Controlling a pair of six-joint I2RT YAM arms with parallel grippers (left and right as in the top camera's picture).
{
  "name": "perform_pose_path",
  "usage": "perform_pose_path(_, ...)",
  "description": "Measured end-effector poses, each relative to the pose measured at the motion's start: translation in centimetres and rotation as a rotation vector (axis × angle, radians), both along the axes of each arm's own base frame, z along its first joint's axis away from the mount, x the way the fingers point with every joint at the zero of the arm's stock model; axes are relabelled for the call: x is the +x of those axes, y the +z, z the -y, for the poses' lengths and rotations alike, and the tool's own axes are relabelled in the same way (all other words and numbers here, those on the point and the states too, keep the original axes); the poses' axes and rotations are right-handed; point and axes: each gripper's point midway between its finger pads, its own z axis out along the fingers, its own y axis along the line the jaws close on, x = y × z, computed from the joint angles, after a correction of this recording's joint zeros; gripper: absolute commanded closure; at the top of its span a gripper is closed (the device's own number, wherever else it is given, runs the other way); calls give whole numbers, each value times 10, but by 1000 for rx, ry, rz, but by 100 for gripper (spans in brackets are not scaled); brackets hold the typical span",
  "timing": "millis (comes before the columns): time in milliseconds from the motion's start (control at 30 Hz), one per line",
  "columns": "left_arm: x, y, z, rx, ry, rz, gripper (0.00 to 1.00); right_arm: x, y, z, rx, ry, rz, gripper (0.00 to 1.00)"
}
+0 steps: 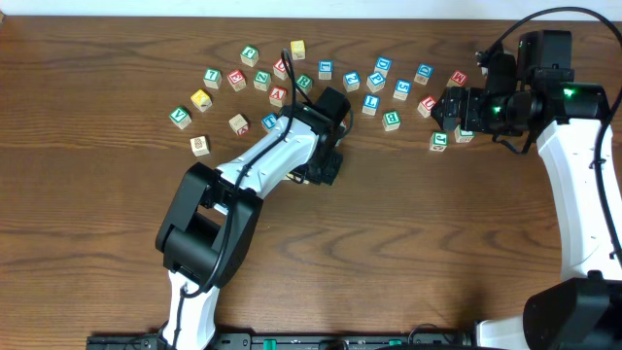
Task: Spell out CORL
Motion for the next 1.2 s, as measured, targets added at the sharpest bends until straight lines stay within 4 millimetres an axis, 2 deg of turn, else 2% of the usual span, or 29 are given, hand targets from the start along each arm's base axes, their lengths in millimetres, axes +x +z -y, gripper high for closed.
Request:
perform_pose_path(533, 13, 1, -1, 7, 89, 52, 92, -1, -1, 0, -2, -1, -4, 1)
perform_pose_path(1200, 20, 1, -9, 38, 251, 75, 92, -2, -1, 0, -2, -1, -8, 1)
